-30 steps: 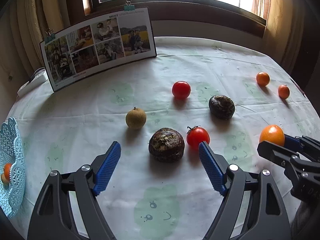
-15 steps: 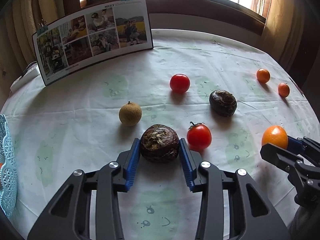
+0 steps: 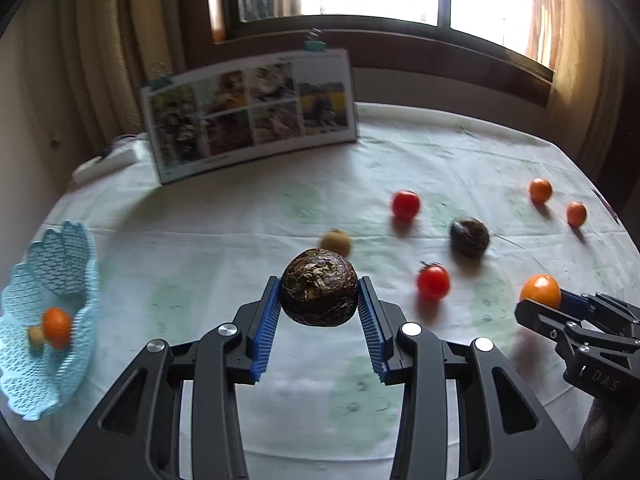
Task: Organize fruits
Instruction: 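Carry the dark brown fruit into the basket and open the left tool, then carry the large orange into the basket and open the right tool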
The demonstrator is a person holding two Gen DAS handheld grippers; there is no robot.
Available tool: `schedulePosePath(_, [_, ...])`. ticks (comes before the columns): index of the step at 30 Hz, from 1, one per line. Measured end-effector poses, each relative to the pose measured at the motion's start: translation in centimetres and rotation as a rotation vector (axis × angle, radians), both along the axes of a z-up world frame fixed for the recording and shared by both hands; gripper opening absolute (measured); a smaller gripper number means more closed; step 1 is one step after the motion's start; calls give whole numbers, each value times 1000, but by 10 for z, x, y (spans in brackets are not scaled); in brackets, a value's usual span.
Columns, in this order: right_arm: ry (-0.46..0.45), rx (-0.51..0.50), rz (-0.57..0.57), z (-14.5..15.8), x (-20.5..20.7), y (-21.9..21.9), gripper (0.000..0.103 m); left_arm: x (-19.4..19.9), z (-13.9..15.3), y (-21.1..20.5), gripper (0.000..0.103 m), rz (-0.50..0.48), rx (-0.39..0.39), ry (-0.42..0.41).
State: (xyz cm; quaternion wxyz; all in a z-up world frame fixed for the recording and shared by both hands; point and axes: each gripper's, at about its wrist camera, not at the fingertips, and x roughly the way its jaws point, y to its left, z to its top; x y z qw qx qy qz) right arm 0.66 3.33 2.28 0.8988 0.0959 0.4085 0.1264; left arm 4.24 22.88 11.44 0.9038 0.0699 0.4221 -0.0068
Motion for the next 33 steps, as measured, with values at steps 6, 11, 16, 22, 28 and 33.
schedulePosePath(6, [2,-15,7,-2,0,5,46,-12,21,40,40,122,35,-73])
schedulePosePath(11, [-2,-21,11,-2,0,8,46,-26,36,75,40,223,73,-123])
schedulePosePath(16, [-6,-28,13,0,0,10,46,-39,42,109,40,319,96,-143])
schedulePosePath(22, [-2,-35,20,3,-1,16,46,-50,43,145,40,384,110,-138])
schedulePosePath(28, [-18,-35,42,12,-3,31,46,-61,45,170,40,437,107,-143])
schedulePosePath(33, [-43,-47,88,24,-4,55,46,-72,47,189,65,487,98,-156])
